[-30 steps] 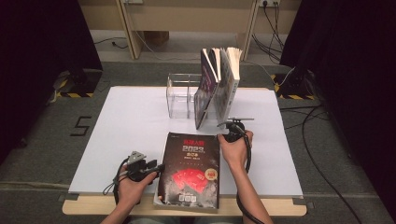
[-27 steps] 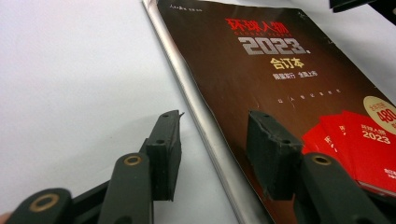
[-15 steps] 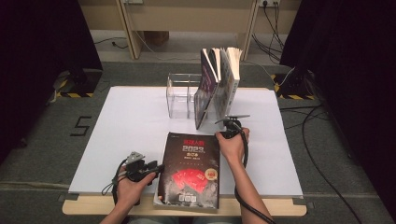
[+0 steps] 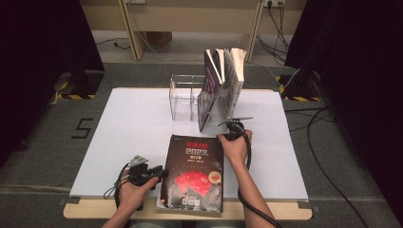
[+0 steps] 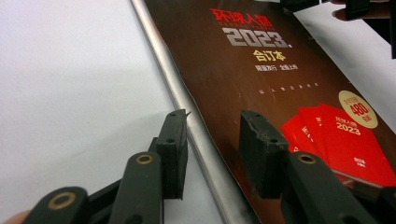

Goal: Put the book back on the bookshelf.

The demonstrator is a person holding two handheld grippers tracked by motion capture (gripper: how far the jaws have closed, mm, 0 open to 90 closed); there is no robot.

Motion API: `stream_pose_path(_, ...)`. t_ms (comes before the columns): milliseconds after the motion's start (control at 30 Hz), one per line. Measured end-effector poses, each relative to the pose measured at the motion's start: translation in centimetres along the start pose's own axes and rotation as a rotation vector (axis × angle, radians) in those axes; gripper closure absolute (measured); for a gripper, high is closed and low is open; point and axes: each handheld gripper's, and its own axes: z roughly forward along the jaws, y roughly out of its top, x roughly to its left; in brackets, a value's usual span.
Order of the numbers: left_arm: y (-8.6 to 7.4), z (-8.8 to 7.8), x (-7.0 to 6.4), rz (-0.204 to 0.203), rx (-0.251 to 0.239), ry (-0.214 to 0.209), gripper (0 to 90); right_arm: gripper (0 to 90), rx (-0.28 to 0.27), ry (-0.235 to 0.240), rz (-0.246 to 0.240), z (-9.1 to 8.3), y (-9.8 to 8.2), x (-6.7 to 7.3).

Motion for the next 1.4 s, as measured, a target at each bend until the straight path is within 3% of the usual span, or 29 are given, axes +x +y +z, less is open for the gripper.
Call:
stream_pose_path(267, -0.1, 0.0, -0.1, 0.007, 0.001, 0.001, 63.4, 63.5, -0.008, 0.019, 0.008, 0.0, -0.2, -0.1)
stream_pose_path(467, -0.1, 0.0, -0.3, 0.015, 0.001, 0.009, 63.8, 64.1, 0.003, 0.049, 0.048, -0.2, -0.4, -0.5)
stream_pose_path(567, -0.1, 0.0, -0.3, 0.017, 0.001, 0.013, 64.2, 64.0, -0.006, 0.045, 0.034, -0.3, -0.6, -0.3)
stream_pose_path(800, -0.1, 0.1, -0.4, 0.028, 0.003, 0.024, 64.8, 64.2, 0.004, 0.086, 0.078, -0.8, -1.3, -0.6)
stream_pose_path(833, -0.1, 0.1, -0.4, 0.028, 0.003, 0.025, 64.9, 64.3, 0.012, 0.094, 0.106, -0.9, -1.4, -0.6)
stream_pose_path(867, -0.1, 0.1, -0.4, 0.029, 0.003, 0.026, 64.9, 64.7, 0.005, 0.098, 0.091, -0.9, -1.5, -0.8)
stream_pose_path(1000, -0.1, 0.1, -0.4, 0.030, 0.005, 0.028, 65.2, 66.8, 0.020, 0.126, 0.111, -1.0, -1.7, -0.9)
stream_pose_path(1400, -0.1, 0.0, -0.4, 0.033, 0.006, 0.032, 65.5, 67.6, 0.030, 0.119, 0.086, -1.2, -2.2, -0.4)
